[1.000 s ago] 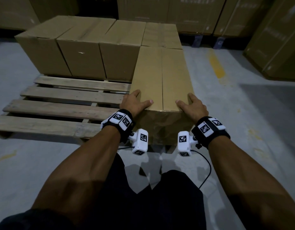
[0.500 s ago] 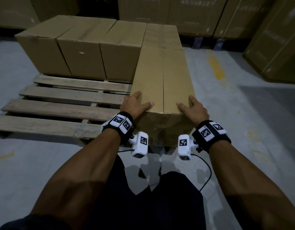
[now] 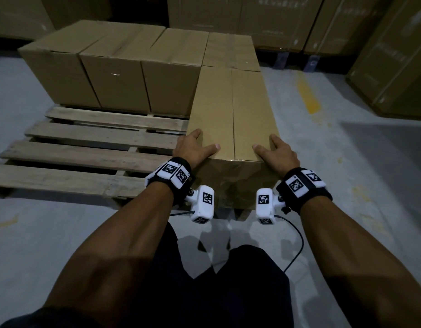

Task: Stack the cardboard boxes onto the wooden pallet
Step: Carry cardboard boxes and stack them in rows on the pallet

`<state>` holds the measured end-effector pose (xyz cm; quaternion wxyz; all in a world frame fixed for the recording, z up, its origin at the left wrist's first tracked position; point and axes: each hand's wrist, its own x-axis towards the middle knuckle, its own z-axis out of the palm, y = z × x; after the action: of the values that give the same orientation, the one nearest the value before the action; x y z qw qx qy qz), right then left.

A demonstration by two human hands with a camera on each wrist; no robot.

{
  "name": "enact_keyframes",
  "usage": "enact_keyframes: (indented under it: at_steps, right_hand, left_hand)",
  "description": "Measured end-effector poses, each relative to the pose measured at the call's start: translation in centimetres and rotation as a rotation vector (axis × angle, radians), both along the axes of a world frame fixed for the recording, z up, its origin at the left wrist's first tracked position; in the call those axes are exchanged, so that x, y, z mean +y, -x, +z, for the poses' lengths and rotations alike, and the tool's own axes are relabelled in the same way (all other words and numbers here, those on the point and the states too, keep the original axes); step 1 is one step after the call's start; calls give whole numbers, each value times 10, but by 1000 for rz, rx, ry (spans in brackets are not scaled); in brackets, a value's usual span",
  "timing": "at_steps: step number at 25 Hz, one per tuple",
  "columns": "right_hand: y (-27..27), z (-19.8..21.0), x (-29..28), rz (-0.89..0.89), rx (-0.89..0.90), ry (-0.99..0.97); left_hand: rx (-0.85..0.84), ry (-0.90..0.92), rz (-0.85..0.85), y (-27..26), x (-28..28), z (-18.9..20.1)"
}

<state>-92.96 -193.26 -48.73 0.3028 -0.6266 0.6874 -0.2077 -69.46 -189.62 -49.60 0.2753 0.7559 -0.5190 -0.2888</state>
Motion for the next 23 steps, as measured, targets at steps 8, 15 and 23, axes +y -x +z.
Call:
enact_keyframes:
  at_steps: [8, 15, 23]
  right_hand:
    - [-5, -6, 6, 80, 200, 82]
    - [-5, -20, 26, 348, 575, 284]
    - [-9, -19, 24, 364, 660, 382]
  left_hand:
    - [-365, -16, -217, -1, 10, 2]
    - [-756, 33, -510, -10, 6, -2]
    - [-819, 73, -533, 4, 7, 1]
